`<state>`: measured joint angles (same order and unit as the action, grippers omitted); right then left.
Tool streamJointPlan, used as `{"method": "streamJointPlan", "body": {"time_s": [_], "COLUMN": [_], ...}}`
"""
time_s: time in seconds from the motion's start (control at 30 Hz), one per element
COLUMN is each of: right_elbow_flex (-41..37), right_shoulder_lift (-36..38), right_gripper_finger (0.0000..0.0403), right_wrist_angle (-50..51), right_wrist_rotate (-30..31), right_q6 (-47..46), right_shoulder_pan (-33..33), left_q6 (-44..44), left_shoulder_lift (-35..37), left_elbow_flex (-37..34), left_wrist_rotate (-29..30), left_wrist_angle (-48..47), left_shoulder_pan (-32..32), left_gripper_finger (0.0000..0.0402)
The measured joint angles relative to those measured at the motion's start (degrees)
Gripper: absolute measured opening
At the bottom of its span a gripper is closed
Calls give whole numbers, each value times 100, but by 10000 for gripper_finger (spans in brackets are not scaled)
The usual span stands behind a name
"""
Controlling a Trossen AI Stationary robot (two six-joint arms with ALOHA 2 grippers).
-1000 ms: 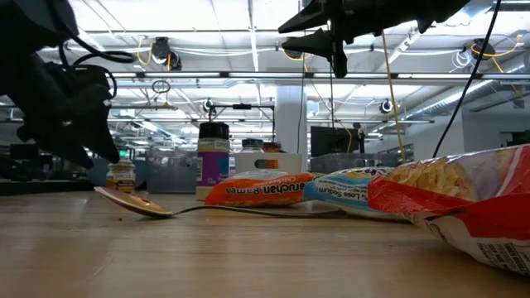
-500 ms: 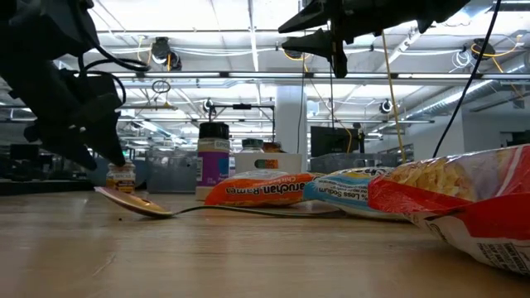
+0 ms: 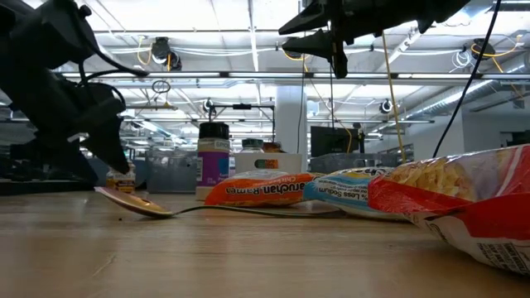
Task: Pick & Place Food Item
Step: Put the brown seasoning bottle into the white bin
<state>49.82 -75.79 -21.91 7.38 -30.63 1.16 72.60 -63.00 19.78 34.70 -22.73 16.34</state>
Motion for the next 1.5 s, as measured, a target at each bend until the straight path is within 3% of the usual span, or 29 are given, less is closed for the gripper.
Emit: {"method": "streamJointPlan", "body": {"time_s": [0.33,0.93,1.5], "right_elbow_flex": [0,0,0], "right_shoulder_lift": [0,2,2], "right_gripper_finger": [116,116,116], "right_wrist_angle": [11,37,55], "right_wrist_rotate": [2,2,4], "right_q6": [2,-40,-127], "right_shoulder_pan": [1,1,1], "left_q6": [-283,-382,-217], "left_shoulder_lift": [-213,-1152,-1174], "left_elbow_flex": [-19,-8,-8], "left_wrist_rotate": [-20,-145,-128], "left_wrist_angle": [70,1076,1100], "left_shoulder_pan": [-196,-208,-213], "left_gripper_finger": [392,392,391]}}
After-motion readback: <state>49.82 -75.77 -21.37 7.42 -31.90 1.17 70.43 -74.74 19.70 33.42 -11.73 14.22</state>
